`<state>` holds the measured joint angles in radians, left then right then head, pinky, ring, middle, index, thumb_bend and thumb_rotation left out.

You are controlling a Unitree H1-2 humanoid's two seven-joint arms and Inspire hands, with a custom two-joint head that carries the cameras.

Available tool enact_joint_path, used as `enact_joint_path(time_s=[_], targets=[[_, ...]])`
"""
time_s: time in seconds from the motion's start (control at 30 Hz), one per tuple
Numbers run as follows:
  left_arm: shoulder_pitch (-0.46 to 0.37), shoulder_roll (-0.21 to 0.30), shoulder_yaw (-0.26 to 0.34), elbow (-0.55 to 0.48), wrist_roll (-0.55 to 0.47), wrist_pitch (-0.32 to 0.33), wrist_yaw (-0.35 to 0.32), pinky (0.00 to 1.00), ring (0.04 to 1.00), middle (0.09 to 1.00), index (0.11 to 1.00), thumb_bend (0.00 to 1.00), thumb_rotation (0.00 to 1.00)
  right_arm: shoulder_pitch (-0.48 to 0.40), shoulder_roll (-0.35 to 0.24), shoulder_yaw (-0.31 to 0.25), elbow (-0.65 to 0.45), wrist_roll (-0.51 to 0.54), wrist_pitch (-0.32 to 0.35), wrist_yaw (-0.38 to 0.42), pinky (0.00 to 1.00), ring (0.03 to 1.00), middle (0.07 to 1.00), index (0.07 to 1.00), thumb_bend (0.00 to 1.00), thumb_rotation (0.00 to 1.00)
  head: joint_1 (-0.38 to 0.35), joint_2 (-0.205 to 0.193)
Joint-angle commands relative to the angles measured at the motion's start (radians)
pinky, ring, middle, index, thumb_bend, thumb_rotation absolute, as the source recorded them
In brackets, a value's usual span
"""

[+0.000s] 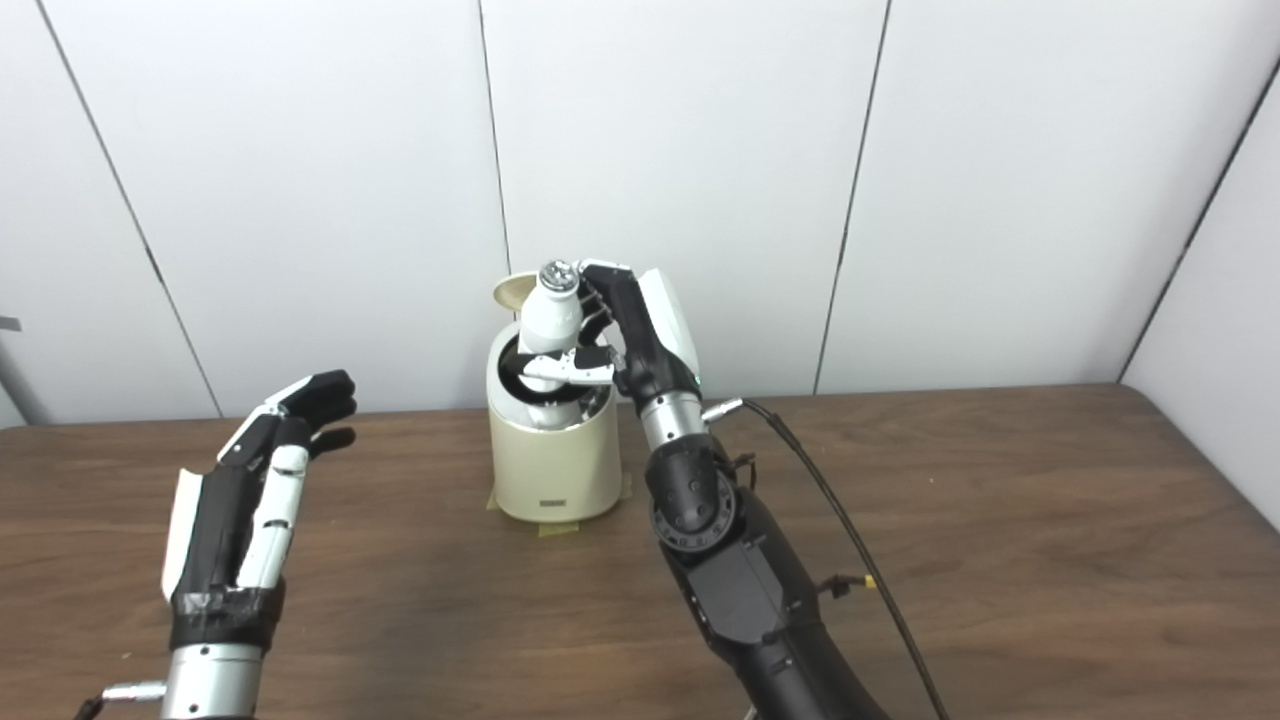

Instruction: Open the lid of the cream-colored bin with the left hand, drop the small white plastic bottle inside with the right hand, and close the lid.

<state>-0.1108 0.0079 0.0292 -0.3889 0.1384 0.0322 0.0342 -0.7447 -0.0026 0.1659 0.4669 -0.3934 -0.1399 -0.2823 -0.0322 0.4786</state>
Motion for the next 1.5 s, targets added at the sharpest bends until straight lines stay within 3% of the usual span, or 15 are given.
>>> enact_joint_path(time_s=[0.0,0.2,0.47,0.7,1.1,1.47], targets=[[-0.027,-0.001,-0.004,-0.039,0.007,-0.009,0.005,0.75,0.800,0.802,0.789,0.31,0.81,-0.028,-0.012,0.007,-0.011,-0.022,-0.073,-0.022,0.36,0.453,0.534,0.476,0.50,0.00,-0.001,0.001],[-0.028,0.000,-0.003,-0.036,0.003,-0.020,0.005,0.75,0.797,0.798,0.783,0.31,0.80,-0.009,-0.022,0.013,0.015,-0.043,-0.164,-0.033,0.36,0.455,0.550,0.479,0.50,0.00,-0.002,0.001],[-0.028,0.000,-0.003,-0.028,-0.009,-0.051,0.005,0.74,0.790,0.791,0.775,0.32,0.76,0.005,-0.035,0.021,0.029,-0.081,-0.219,-0.048,0.32,0.443,0.564,0.479,0.49,0.00,-0.005,0.002],[-0.026,0.004,-0.004,-0.028,-0.016,-0.052,0.000,0.75,0.796,0.795,0.776,0.32,0.77,0.005,-0.052,0.041,0.052,-0.149,-0.275,-0.095,0.36,0.442,0.552,0.475,0.50,0.00,-0.006,0.002],[-0.026,-0.003,-0.008,-0.028,-0.001,-0.048,0.008,0.73,0.784,0.786,0.768,0.31,0.76,-0.014,-0.063,0.069,0.096,-0.232,-0.325,-0.210,0.35,0.441,0.548,0.479,0.50,0.00,-0.003,-0.003],[-0.024,-0.008,-0.011,-0.033,0.003,-0.045,0.008,0.73,0.783,0.787,0.768,0.31,0.75,-0.047,-0.092,0.152,0.147,-0.245,-0.330,-0.330,0.32,0.437,0.567,0.484,0.49,0.00,-0.001,-0.003]])
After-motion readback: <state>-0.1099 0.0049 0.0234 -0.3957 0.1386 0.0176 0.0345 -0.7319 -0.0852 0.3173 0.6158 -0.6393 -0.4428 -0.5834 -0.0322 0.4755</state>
